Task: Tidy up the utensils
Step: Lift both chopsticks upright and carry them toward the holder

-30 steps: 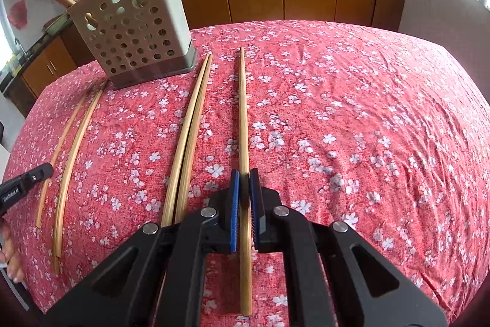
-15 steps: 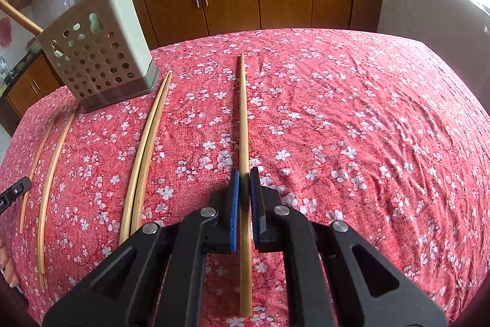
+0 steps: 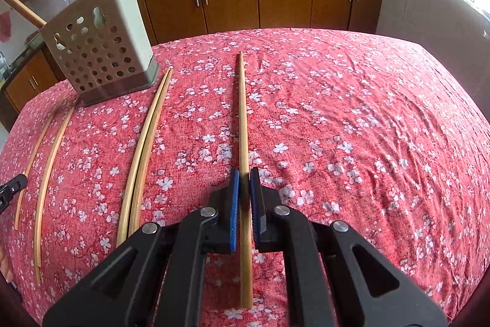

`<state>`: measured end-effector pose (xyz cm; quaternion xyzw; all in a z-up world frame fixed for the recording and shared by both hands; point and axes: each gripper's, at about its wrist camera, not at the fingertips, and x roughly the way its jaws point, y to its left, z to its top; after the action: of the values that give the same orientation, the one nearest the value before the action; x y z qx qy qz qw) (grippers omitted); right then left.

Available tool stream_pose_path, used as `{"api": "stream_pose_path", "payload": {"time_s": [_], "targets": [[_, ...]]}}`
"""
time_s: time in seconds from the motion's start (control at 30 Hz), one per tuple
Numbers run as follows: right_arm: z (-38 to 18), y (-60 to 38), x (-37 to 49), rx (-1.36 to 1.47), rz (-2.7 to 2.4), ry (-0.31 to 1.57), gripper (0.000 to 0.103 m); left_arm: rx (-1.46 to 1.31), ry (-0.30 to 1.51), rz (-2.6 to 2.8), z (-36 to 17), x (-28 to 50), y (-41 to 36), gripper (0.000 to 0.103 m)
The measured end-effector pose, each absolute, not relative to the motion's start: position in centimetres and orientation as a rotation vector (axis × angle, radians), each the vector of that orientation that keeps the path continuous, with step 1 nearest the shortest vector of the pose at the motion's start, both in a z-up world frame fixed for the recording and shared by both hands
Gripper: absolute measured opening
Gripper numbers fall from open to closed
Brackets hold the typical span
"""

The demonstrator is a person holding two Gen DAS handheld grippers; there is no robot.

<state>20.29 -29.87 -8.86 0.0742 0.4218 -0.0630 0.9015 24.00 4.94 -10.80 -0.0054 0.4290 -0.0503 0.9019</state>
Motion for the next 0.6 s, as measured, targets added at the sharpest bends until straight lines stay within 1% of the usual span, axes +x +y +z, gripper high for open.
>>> {"api": "stream_pose_path", "payload": {"time_s": [0.37,0.6], "targets": [[-8.81,-30.22,19.95,0.17,-0.121,0.872,0.008,0.008,0.89,-0.077,-10.68,23.56,4.94,0.01],[-8.74,-30.53,20.03,0.186,-0.113,0.866,0.008,-0.001,0.894,-0.077,-10.57,23.51,5.06,0.008]]}}
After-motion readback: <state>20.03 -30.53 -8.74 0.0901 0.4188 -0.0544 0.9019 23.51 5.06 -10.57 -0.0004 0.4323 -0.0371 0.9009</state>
